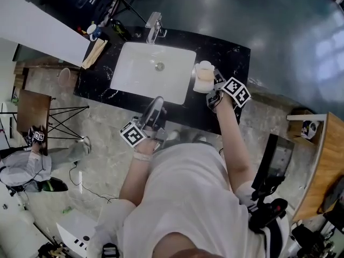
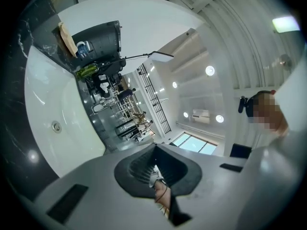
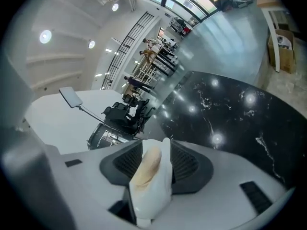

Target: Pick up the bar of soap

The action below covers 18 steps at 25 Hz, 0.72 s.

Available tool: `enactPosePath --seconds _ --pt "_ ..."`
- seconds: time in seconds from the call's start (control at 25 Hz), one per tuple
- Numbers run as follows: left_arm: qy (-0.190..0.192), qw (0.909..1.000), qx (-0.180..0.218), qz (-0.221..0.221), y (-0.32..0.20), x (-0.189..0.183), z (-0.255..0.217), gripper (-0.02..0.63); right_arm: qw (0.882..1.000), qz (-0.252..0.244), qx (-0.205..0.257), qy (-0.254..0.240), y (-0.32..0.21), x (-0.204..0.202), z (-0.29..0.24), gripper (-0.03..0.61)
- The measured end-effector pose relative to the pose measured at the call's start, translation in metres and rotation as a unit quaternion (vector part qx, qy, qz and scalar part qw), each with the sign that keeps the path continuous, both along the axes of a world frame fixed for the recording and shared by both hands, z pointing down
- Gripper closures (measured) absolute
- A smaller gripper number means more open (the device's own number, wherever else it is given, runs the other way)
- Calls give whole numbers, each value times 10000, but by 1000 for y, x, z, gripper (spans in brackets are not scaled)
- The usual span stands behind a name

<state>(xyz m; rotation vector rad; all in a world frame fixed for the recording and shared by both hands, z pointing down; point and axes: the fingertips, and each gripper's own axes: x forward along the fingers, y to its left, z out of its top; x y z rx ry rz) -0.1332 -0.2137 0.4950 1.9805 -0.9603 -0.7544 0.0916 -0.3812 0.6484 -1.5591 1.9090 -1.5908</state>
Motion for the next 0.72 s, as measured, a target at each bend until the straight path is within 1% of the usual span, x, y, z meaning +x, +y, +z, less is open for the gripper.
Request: enactPosePath --seconds 0.12,0.28,0.56,0.72 --pt "22 10000 -29 -70 -1 -3 3 607 9999 -64 -43 -83 -4 -5 5 414" --pt "-217 9997 45 -84 -5 0 -2 607 9997 -213 -72 -36 -6 -11 5 414" --pt "-229 9997 -22 -38 -9 4 2 607 9992 -398 -81 57 -4 -20 6 416" --pt "-244 9997 -30 -32 -11 5 2 607 9992 -387 -65 121 -3 -19 3 430"
